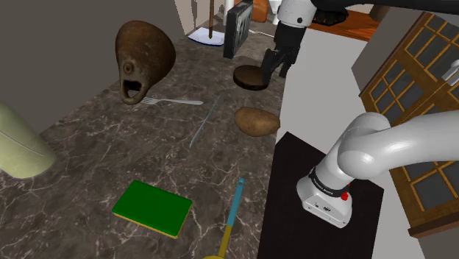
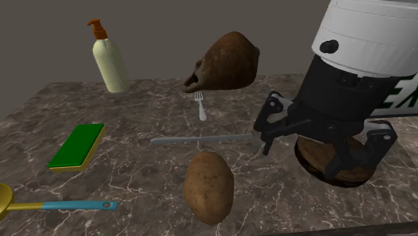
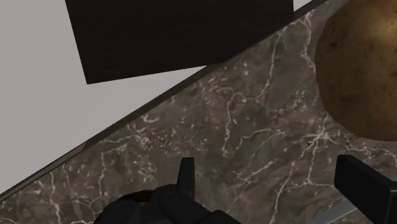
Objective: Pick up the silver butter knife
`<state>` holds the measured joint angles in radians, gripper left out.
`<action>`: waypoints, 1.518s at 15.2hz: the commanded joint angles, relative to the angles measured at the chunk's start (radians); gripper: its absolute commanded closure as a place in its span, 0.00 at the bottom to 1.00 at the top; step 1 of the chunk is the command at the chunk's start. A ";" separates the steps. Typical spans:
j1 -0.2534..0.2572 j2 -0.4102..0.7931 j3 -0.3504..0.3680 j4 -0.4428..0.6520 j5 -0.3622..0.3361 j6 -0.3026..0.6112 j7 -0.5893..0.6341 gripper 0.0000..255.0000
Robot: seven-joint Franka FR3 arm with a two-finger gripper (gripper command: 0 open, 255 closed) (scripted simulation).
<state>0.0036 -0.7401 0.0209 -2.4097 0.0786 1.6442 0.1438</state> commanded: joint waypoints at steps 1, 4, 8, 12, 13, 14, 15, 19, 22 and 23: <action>0.000 0.000 0.000 0.000 0.000 0.000 0.000 0.00; -0.016 -0.004 0.098 -0.017 0.067 0.021 0.211 0.00; -0.042 0.034 0.232 -0.004 0.149 0.063 0.491 0.00; -0.082 0.117 0.365 0.048 0.207 0.117 0.770 0.00; -0.095 0.144 0.398 0.067 0.217 0.131 0.840 0.00; -0.110 0.174 0.431 0.088 0.223 0.146 0.910 0.00; -0.125 0.205 0.463 0.110 0.226 0.160 0.980 0.00; -0.197 0.353 0.592 0.217 0.206 0.218 1.269 0.00; -0.219 0.406 0.632 0.242 0.187 0.247 1.359 0.00; -0.218 0.409 0.634 0.231 0.188 0.261 1.359 0.00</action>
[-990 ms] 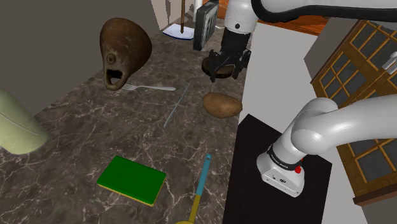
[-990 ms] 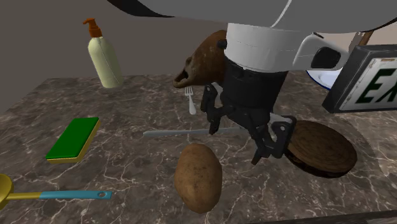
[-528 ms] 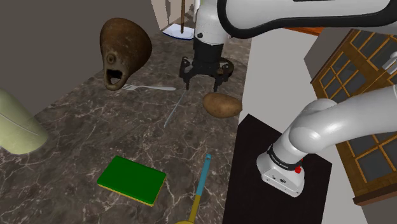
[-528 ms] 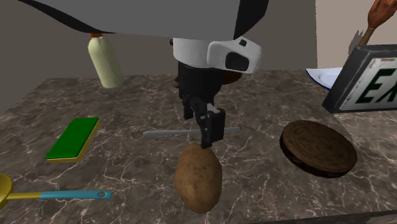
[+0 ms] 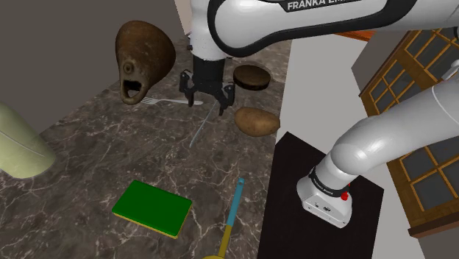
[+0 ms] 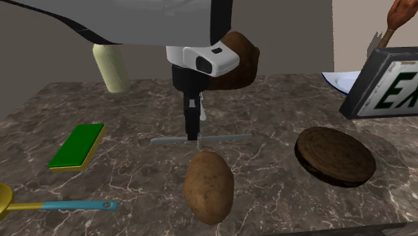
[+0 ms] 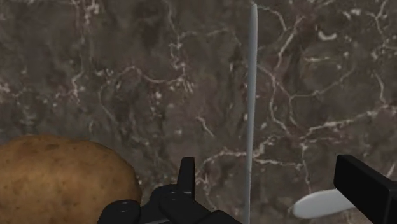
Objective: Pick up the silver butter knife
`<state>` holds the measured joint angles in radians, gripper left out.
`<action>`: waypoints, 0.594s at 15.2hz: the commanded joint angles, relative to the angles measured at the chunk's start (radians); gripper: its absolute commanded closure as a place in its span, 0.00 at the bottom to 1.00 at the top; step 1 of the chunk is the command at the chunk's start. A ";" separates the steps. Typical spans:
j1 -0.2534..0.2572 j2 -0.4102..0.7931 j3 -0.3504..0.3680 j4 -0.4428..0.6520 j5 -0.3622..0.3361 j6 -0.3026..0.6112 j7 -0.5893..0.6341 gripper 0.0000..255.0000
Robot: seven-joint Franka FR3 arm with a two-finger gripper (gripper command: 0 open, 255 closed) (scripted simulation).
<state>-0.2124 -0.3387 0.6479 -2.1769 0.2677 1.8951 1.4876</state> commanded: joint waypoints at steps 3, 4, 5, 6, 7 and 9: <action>-0.001 0.017 0.016 -0.035 -0.001 0.052 0.015 0.00; -0.001 0.021 0.019 -0.045 -0.001 0.066 0.015 0.00; -0.001 0.027 0.024 -0.061 -0.001 0.088 0.015 0.00; -0.001 0.027 0.024 -0.061 -0.001 0.088 0.015 0.00; -0.001 0.027 0.024 -0.061 -0.001 0.088 0.015 0.00; -0.001 0.026 0.023 -0.062 -0.001 0.087 0.015 1.00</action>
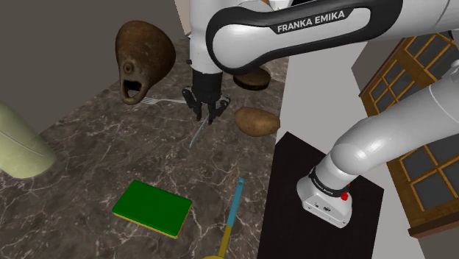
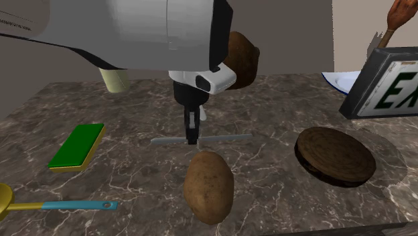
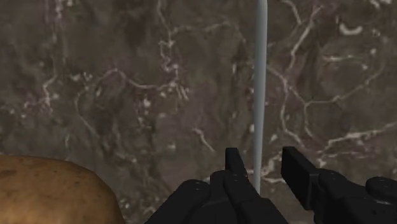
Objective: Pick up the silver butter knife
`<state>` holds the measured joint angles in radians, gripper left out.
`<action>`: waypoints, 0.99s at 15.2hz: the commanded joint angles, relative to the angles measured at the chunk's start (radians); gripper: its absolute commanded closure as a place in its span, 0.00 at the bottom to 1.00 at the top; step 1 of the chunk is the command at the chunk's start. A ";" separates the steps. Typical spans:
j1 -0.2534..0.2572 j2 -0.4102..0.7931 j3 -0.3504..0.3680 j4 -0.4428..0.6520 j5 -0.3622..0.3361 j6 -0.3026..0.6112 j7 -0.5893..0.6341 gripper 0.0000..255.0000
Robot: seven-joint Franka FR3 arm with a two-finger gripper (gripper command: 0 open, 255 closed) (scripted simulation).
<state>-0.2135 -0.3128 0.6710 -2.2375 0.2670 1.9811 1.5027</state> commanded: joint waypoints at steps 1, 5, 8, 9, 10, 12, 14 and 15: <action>0.000 0.000 0.000 -0.001 0.000 0.001 0.000 1.00; 0.000 0.000 0.000 -0.001 0.000 0.001 0.000 1.00; 0.000 0.001 0.001 -0.001 0.000 0.002 0.000 1.00; 0.000 -0.003 -0.003 0.010 0.000 -0.012 0.000 1.00; 0.000 -0.007 -0.006 0.020 0.000 -0.026 0.000 1.00; -0.001 -0.014 -0.011 0.042 0.000 -0.054 -0.001 1.00; -0.001 -0.019 -0.017 0.064 -0.001 -0.082 0.000 1.00; -0.001 -0.022 -0.020 0.075 -0.001 -0.095 0.000 1.00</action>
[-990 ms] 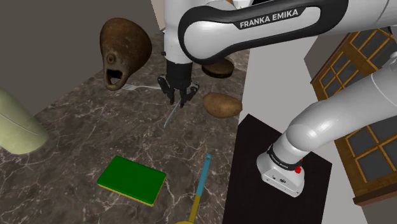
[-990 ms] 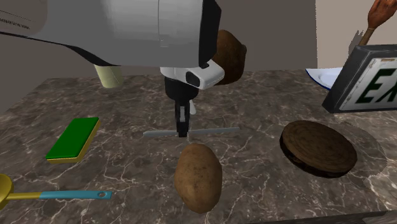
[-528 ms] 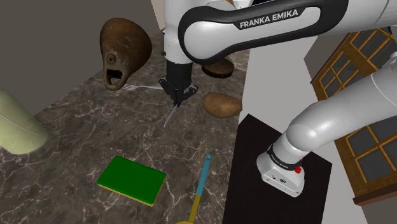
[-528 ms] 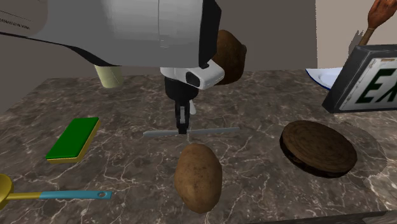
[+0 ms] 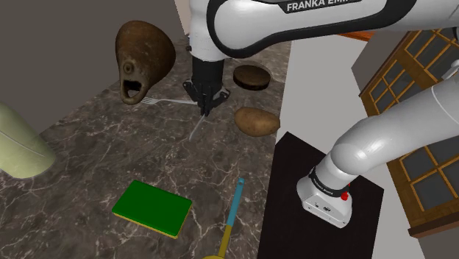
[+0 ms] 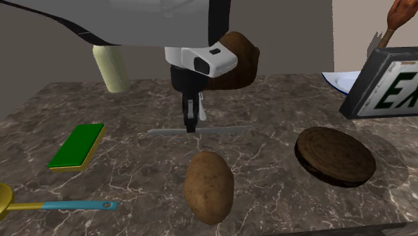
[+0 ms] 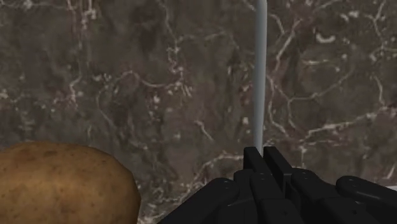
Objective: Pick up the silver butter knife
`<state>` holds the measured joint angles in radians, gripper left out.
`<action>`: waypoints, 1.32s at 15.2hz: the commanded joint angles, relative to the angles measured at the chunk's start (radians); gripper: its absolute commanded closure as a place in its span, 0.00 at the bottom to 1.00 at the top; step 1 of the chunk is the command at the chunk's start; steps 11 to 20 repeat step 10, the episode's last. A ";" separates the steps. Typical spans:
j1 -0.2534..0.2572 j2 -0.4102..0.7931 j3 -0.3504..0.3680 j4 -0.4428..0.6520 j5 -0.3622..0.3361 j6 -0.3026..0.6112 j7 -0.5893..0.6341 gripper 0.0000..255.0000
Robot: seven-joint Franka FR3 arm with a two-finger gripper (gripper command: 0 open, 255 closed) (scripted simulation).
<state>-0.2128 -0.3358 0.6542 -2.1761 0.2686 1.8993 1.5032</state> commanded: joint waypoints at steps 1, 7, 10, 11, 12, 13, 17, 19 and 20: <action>-0.003 -0.001 -0.006 0.025 -0.003 -0.027 0.000 1.00; -0.006 -0.008 -0.019 0.099 -0.009 -0.108 0.004 1.00; -0.007 -0.009 -0.022 0.114 -0.010 -0.123 0.005 1.00; -0.007 -0.009 -0.022 0.114 -0.010 -0.123 0.005 1.00; -0.007 -0.009 -0.022 0.114 -0.010 -0.123 0.005 1.00; -0.007 -0.009 -0.022 0.114 -0.010 -0.123 0.005 1.00; -0.007 -0.009 -0.022 0.114 -0.010 -0.123 0.005 1.00; -0.007 -0.009 -0.022 0.114 -0.010 -0.123 0.005 1.00; -0.007 -0.009 -0.022 0.114 -0.010 -0.123 0.005 1.00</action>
